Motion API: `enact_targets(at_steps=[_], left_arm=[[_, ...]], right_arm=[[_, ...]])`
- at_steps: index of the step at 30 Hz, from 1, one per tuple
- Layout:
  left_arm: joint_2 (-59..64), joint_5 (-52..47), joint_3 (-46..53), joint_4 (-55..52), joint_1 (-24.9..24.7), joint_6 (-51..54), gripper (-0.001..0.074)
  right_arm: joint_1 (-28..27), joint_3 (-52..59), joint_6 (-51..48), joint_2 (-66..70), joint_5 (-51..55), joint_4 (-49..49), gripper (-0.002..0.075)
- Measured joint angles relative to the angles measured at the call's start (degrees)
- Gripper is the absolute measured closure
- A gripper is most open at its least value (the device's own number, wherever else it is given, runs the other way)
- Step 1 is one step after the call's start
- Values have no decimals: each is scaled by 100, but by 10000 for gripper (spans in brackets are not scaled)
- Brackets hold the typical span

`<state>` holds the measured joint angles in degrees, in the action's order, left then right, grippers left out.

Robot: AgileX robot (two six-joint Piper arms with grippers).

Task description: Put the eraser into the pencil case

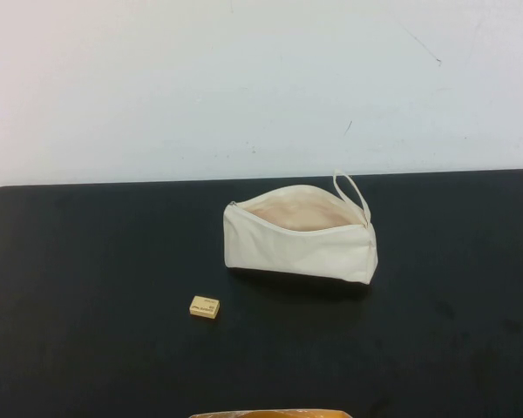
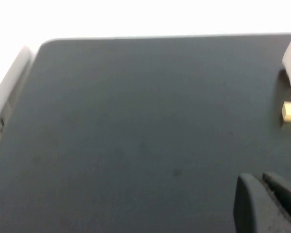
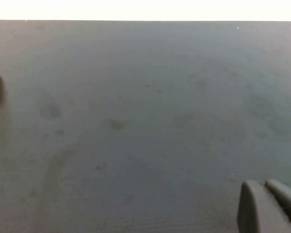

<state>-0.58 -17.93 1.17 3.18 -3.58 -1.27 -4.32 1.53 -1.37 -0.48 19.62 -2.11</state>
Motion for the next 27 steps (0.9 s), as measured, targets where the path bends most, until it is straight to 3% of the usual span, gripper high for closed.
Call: enact_targets(at_steps=[6, 16, 24, 27], left_arm=[[0, 959, 35, 0, 0, 0, 736], [0, 3641, 35, 0, 0, 0, 736], [0, 4502, 35, 162, 0, 0, 736], [0, 3959, -113, 612, 0, 11, 736]], right_arm=[[0, 0, 0, 0, 0, 0, 727], [0, 0, 0, 0, 0, 0, 727], [0, 0, 0, 0, 0, 0, 727], [0, 0, 0, 0, 0, 0, 727]])
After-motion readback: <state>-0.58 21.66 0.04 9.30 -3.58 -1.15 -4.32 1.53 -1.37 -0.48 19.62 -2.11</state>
